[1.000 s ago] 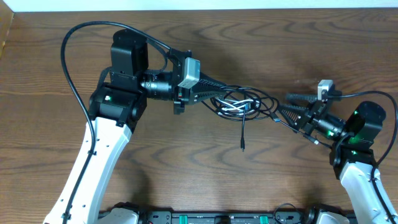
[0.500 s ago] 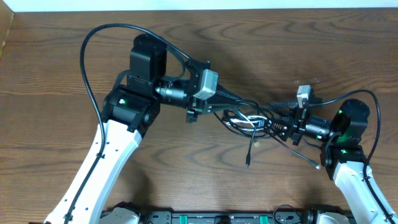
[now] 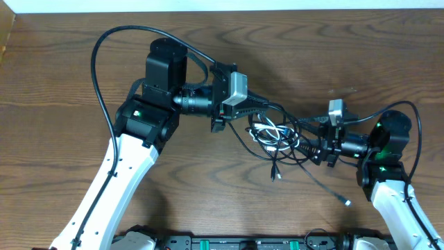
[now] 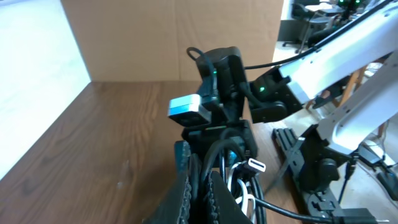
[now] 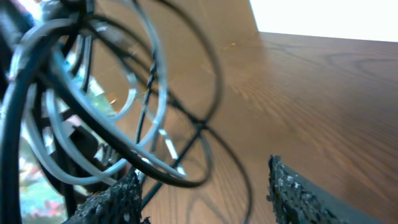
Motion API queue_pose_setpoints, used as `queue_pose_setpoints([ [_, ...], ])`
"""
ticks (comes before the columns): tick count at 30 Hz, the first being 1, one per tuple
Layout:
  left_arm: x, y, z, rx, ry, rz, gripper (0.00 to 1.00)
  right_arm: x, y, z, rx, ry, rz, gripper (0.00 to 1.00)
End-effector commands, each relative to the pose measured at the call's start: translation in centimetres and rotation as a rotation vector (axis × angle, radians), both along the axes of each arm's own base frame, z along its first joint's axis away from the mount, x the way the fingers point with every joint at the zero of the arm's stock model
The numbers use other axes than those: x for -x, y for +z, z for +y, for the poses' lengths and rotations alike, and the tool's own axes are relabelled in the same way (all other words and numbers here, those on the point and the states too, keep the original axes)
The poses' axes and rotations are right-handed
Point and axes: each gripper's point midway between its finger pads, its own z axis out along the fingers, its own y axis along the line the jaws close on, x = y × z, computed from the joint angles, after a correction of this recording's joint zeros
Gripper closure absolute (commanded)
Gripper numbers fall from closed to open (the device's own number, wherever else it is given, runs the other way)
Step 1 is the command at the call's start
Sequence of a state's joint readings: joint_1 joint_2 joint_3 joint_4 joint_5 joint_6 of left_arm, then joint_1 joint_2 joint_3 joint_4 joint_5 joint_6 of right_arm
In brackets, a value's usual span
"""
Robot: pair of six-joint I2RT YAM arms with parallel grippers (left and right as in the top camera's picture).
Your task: Untangle cables
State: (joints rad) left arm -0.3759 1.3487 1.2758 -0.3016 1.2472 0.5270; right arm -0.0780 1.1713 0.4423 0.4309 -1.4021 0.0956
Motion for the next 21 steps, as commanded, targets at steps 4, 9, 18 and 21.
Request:
queue_pose_setpoints([
  [4, -1.4, -0.4, 0.1, -0.033, 0.08, -0.029, 0.93, 2.0, 0.6, 2.0, -0.011, 0.131, -0.039, 0.32],
  [9, -1.4, -0.3, 0.1, -0.028, 0.078, -0.035, 0.92, 2.5, 0.5, 2.9, -0.008, 0.161, -0.045, 0.33],
  [18, -0.3, 0.1, -0.1, -0.002, 0.015, -0.022, 0.92, 2.0, 0.3, 3.1, 0.009, 0.132, -0.064, 0.66],
  [21, -1.0, -0.2, 0.0, -0.021, 0.058, -0.03, 0.93, 2.0, 0.3, 3.1, 0.008, 0.132, -0.063, 0.87],
])
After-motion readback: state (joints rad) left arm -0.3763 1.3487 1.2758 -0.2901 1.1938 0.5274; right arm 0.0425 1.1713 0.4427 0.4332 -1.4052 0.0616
